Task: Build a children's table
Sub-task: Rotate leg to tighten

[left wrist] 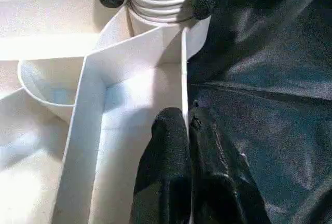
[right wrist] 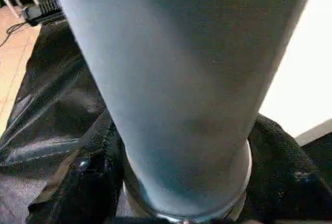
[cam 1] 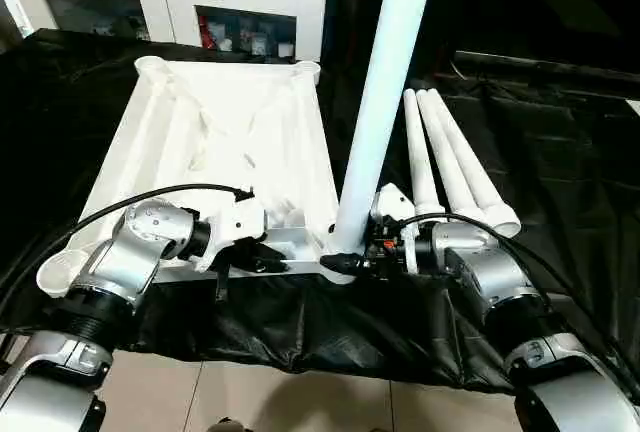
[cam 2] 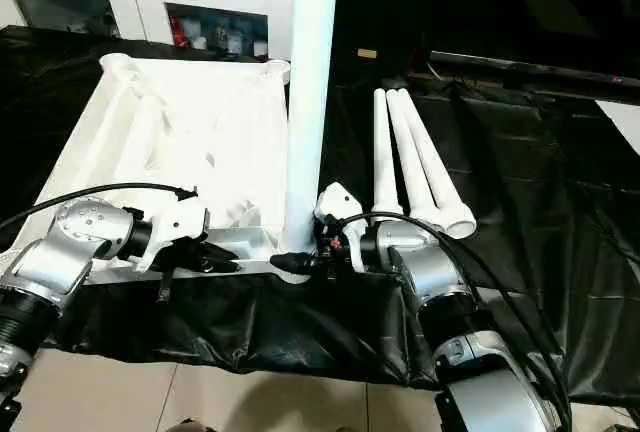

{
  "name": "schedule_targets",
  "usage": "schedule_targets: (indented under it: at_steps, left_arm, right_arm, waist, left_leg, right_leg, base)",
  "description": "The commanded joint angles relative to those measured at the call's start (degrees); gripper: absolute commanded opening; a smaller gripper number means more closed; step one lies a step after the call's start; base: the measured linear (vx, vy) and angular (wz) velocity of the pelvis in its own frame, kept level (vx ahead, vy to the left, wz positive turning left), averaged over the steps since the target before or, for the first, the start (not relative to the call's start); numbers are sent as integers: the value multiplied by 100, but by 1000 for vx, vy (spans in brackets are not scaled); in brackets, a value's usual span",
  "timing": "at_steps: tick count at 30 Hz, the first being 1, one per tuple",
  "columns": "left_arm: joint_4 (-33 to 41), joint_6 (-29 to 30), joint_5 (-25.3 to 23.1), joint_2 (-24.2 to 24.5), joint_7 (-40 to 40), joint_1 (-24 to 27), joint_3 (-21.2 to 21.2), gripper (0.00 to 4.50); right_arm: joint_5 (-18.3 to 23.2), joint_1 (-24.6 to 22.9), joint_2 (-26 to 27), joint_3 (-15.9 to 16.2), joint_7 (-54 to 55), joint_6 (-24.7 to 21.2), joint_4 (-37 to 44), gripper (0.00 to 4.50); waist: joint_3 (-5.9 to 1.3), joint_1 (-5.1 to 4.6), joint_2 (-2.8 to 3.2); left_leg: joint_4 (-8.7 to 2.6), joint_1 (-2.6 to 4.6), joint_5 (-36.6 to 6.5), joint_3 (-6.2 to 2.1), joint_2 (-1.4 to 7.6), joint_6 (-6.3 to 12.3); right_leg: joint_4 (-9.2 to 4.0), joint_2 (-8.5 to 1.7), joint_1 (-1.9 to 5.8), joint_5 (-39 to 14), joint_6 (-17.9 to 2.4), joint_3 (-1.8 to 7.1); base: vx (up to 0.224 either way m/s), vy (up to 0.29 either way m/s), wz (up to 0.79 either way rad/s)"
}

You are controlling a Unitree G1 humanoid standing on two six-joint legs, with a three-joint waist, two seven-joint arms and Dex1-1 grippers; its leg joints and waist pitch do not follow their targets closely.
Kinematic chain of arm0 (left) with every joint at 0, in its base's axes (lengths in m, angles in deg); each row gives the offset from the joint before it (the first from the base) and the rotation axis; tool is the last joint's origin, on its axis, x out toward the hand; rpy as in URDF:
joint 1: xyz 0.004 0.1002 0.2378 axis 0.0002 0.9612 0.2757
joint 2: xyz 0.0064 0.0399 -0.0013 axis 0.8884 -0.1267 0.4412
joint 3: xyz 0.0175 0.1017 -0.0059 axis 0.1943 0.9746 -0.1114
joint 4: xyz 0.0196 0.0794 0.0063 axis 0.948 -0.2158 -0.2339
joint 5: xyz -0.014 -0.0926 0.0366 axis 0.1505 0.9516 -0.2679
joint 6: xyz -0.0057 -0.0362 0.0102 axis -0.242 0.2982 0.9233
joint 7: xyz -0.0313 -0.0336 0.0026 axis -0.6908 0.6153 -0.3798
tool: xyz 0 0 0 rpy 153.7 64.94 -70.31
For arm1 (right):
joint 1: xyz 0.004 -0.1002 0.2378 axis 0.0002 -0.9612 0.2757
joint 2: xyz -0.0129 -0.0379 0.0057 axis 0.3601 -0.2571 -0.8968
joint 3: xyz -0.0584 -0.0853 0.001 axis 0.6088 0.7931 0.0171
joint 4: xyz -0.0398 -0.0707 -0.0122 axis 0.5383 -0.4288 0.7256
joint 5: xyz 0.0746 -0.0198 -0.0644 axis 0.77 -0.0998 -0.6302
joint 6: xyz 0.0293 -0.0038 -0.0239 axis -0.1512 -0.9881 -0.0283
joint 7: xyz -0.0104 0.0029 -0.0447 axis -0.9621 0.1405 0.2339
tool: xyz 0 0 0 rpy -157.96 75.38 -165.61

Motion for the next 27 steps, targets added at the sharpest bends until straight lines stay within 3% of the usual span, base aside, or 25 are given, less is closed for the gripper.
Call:
schedule_targets:
  at_steps: [1, 6, 7, 10, 14, 17, 23, 27]
  left_arm:
    - [33, 333, -85, -369, 724, -42, 23, 0]
    - [128, 834, -209, -798, 1669, -78, -130, 0]
    - [259, 1210, -342, -1182, 2336, -105, -199, 0]
    - [412, 1503, -497, -1567, 2810, -99, -149, 0]
    - [481, 1517, -517, -1758, 2815, -99, -10, 0]
    - [473, 1473, -505, -1740, 2768, -104, 27, 0]
    - [301, 1091, -436, -1250, 2218, -122, 10, 0]
    - [362, 834, -376, -906, 1662, -49, 27, 0]
  right_arm:
    - [-45, 36, 527, 39, 780, -10, -116, 274]
    - [-176, 229, 989, -312, 2330, -1, -646, 271]
    - [-159, 386, 1345, -500, 3185, 13, -975, 271]
    - [-149, 518, 1715, -593, 3843, -8, -1166, 270]
    - [-217, 516, 1903, -465, 3805, 87, -1108, 270]
    - [-237, 505, 1904, -472, 3748, 110, -1076, 343]
    - [-216, 437, 1426, -432, 2929, 247, -855, 370]
    - [-185, 363, 1035, -242, 2062, 332, -695, 370]
  waist:
    - [-307, -30, 47]
    - [-274, -117, 46]
    - [-285, -141, 72]
    - [-298, -156, 66]
    - [-348, -137, 38]
    - [-349, -127, 40]
    - [-334, -141, 69]
    - [-351, -154, 66]
  left_leg:
    - [-395, 92, -1357, -42, 233, -11]
    - [-427, 117, -1818, -109, 212, -232]
    - [-422, 145, -1844, -104, 224, -277]
    - [-409, 134, -1813, -105, 208, -228]
    - [-381, 86, -1374, -61, 195, -31]
    - [-374, 62, -1117, -42, 184, 92]
    - [-396, 81, -1402, -59, 197, 50]
    - [-380, 58, -1222, -52, 204, 120]
  right_leg:
    - [-429, -496, 226, -1445, -1124, 324]
    - [-539, -516, 199, -2545, -814, 301]
    - [-537, -519, 174, -2527, -822, 317]
    - [-553, -510, 189, -2397, -825, 313]
    - [-471, -471, 233, -1461, -938, 324]
    - [-436, -459, 263, -1045, -1041, 317]
    - [-477, -461, 256, -1385, -997, 311]
    - [-427, -464, 280, -1005, -1109, 318]
  base:
    - [0, 0, 0]
    - [0, 0, 0]
    - [0, 0, 0]
    - [0, 0, 0]
    - [0, 0, 0]
    - [0, 0, 0]
    - [0, 0, 0]
    - [0, 0, 0]
